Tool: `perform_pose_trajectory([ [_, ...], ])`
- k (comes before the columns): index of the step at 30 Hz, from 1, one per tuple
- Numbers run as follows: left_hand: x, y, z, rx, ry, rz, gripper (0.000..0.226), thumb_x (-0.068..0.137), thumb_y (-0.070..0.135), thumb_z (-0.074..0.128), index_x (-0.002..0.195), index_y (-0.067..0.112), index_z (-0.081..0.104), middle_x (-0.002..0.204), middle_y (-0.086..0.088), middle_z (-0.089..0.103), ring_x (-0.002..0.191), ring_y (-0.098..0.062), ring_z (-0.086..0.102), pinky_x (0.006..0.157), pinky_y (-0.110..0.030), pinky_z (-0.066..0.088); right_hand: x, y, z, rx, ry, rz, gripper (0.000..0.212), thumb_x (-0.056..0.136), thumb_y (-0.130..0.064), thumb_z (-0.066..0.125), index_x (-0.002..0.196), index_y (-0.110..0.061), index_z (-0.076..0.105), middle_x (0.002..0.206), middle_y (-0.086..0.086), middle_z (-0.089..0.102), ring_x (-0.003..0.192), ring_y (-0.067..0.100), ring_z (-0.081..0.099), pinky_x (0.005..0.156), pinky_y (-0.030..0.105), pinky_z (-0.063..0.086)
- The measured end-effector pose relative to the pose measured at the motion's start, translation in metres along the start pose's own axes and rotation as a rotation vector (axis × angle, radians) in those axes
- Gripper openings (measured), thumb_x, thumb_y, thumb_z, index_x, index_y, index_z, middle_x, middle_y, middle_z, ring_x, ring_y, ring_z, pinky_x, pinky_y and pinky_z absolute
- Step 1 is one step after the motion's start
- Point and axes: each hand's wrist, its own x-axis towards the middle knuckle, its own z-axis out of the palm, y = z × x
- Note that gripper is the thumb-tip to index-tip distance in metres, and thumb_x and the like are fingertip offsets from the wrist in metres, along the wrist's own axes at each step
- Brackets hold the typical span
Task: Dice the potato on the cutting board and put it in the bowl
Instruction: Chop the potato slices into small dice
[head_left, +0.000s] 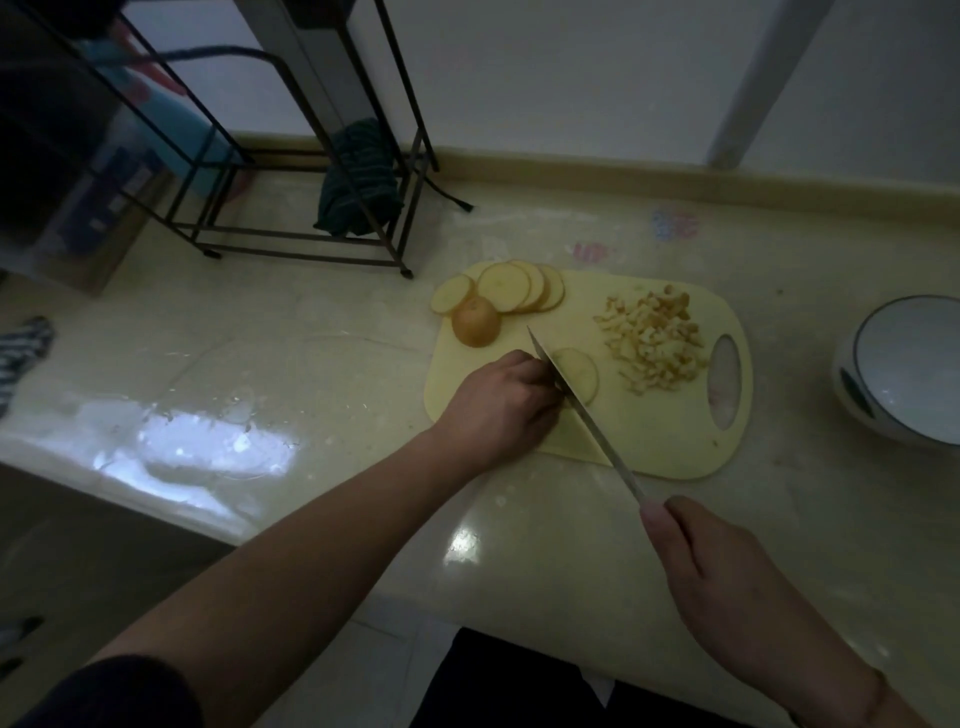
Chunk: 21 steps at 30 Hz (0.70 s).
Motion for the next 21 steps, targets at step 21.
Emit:
perform_pose_trajectory([
  [21,-0.004,0.0,-0.007,-0.032,0.014,0.0,0.029,0.091,0.025,0.056,0.088,0.006,0.077,0.093,-0.011,0.069,0.085,-0.028,0.065,0.062,-0.033,0.055,0.031,-0.015,-0.012,0.202,-0.122,0.097,0.054,0.087,-0.062,0.031,0.068,-0.013,0.044,0.049,-0.005,0.044,0.039,0.004,0.037,0.042,0.02,0.03],
])
